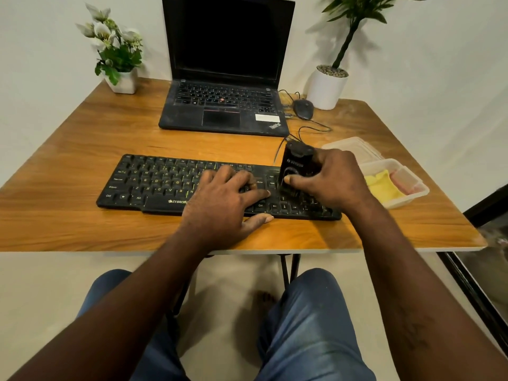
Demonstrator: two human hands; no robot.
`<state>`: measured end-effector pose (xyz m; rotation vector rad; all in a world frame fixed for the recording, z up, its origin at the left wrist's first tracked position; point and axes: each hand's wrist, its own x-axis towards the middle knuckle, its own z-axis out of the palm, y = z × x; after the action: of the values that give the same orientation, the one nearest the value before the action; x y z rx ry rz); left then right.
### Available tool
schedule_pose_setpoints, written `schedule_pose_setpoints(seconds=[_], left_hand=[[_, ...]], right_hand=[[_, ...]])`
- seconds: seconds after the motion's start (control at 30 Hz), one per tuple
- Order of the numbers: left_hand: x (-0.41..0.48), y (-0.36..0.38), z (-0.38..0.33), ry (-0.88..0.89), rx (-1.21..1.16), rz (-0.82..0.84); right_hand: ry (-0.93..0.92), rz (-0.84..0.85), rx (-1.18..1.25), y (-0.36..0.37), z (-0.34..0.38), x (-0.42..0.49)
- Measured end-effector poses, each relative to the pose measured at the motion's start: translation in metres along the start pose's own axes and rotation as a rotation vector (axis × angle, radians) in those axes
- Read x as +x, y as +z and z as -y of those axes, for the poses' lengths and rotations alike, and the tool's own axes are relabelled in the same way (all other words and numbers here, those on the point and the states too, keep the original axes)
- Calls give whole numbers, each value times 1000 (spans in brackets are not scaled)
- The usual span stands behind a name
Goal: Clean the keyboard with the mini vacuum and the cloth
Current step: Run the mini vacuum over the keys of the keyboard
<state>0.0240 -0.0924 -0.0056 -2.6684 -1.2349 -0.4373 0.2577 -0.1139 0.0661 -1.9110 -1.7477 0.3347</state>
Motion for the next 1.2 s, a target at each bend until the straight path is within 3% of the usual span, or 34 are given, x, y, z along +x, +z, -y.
schedule_pose_setpoints(seconds=[0.07, 0.1, 0.2, 0.33, 0.43, 0.6, 0.83, 1.07, 1.2], left_hand=[[0, -1, 0, -5, -6, 8], [1, -1, 0, -6, -9, 13], [0, -2, 0, -4, -6, 15], [1, -1, 0, -9, -8, 17], [1, -1, -1, -10, -5, 30], [1, -1, -1, -16, -8, 31], [1, -2, -1, -17, -17, 30], [0, -4, -1, -19, -23, 19], [0, -2, -1, -17, -22, 4]], right_hand=[[-27, 148, 59, -3, 3, -3], [-27, 149, 57, -4, 2, -3], [11, -58, -44, -7, -4, -1], [-17, 150, 86, -8, -5, -10], [6, 25, 37, -11, -10, -10], [-25, 201, 84, -19, -5, -20], [53, 170, -83, -35, -6, -22], [145, -95, 63, -14, -15, -61], [178, 3, 167, -17, -17, -79]])
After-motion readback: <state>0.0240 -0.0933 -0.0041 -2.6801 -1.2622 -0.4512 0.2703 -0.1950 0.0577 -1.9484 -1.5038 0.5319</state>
